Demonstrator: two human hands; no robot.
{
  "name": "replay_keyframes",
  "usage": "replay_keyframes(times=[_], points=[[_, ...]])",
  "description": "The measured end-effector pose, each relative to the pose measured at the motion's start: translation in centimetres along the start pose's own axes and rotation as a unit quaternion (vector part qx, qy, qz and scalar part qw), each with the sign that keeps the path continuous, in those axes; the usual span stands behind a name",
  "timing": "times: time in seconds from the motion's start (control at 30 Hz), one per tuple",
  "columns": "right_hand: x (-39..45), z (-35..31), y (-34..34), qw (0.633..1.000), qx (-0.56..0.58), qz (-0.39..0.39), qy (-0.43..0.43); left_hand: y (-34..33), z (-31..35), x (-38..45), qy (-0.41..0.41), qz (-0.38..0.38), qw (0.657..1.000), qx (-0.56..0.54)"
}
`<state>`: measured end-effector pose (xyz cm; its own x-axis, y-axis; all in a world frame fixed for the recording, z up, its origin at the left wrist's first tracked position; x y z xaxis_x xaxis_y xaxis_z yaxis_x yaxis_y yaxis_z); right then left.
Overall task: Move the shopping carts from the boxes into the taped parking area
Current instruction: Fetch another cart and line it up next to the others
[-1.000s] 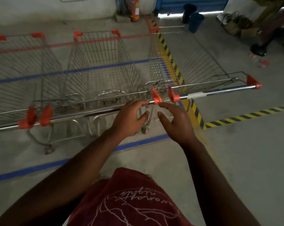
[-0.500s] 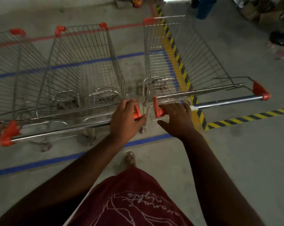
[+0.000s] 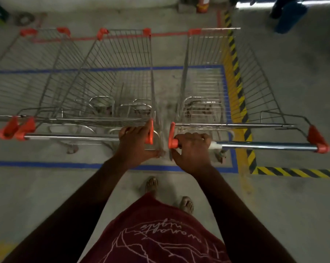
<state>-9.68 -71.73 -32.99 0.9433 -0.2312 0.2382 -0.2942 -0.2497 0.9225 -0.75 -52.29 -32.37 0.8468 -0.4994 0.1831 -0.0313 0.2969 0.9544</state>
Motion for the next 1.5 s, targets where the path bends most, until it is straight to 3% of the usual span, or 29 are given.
replay_keyframes(times=[0.4, 0.53, 0.67, 0.73, 0.83, 1.0, 1.5], points=[[0.6, -0.7, -0.4, 0.998, 0.031, 0.015, 0.048, 0.4, 0.3, -0.4, 0.047, 0.020, 0.999, -0.009], [1.3, -1.4, 0.2, 0.995, 0.034, -0.073, 0.052, 0.5, 0.0, -0.4, 0.021, 0.027, 0.999, -0.013], [2.7, 0.1, 1.1, 0.980, 0.110, -0.149, 0.070, 0.9, 0.0, -0.5, 0.028, -0.001, 0.999, -0.024], [3.0, 1.7, 1.4, 0.982, 0.049, -0.161, 0.088, 1.0, 0.3, -0.6, 0.032, 0.021, 0.999, -0.023], [2.4, 2.3, 1.4, 0.987, -0.040, -0.099, 0.121, 1.1, 0.8, -0.7, 0.024, 0.070, 0.997, -0.004], [2.5, 0.5, 1.1, 0.990, -0.028, -0.061, 0.124, 0.9, 0.3, -0.8, 0.032, 0.043, 0.998, -0.029], [3.1, -0.4, 0.8, 0.989, -0.018, -0.040, 0.142, 0.8, 0.4, -0.7, 0.002, 0.111, 0.993, -0.027]])
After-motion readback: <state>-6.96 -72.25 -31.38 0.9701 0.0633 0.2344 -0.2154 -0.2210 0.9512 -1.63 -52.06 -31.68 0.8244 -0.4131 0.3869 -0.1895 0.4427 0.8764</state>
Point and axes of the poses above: each hand's wrist, its own x-axis towards the middle knuckle, its own y-axis out of the back of the hand, z = x × y, the point moved 3 cm from there along x, towards the middle knuckle, and after that the axes turned 12 degrees about z, right-handed, at the moved point
